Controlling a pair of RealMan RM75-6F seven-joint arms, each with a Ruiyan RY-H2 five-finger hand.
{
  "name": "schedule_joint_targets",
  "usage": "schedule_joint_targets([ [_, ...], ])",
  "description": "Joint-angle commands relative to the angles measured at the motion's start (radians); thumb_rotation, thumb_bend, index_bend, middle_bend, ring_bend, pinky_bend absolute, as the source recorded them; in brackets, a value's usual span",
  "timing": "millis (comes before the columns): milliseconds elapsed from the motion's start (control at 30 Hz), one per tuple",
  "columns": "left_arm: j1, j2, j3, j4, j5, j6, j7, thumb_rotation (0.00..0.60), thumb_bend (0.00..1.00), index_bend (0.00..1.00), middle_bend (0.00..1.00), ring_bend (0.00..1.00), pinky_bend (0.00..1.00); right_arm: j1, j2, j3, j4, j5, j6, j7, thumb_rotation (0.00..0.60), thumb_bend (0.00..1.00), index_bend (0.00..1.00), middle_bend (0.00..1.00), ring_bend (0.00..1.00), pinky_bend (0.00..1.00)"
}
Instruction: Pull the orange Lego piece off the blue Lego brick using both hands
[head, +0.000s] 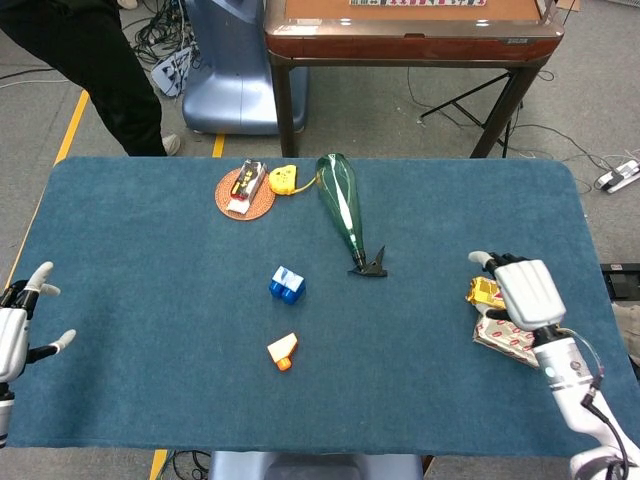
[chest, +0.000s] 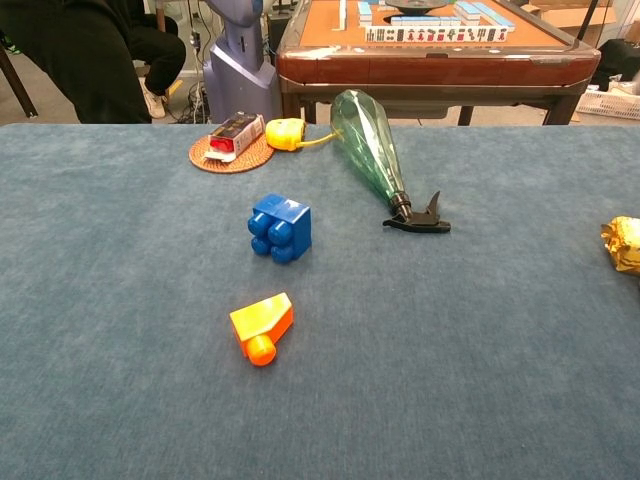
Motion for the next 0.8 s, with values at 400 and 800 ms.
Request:
schedule_joint_targets([
  [400,0.075,0.017,0.043,-0.005,0.01,-0.028,-0.025,0.6,0.02,0.19,0.36,0.26,0.44,-0.177,0.014,-0.033,0.06,-0.09,0.147,0.09,0.6,0.0,0.29,0.42,0.43,0.57],
  [800,0.093,-0.004,0.031,0.01,0.024,-0.026,-0.021,0.6,0.02,0.19,0.37,0.26,0.44,-0.186,0.032,0.003,0.039,-0.097,0.099,0.101,0.6,0.0,0.32,0.42,0.43,0.58],
])
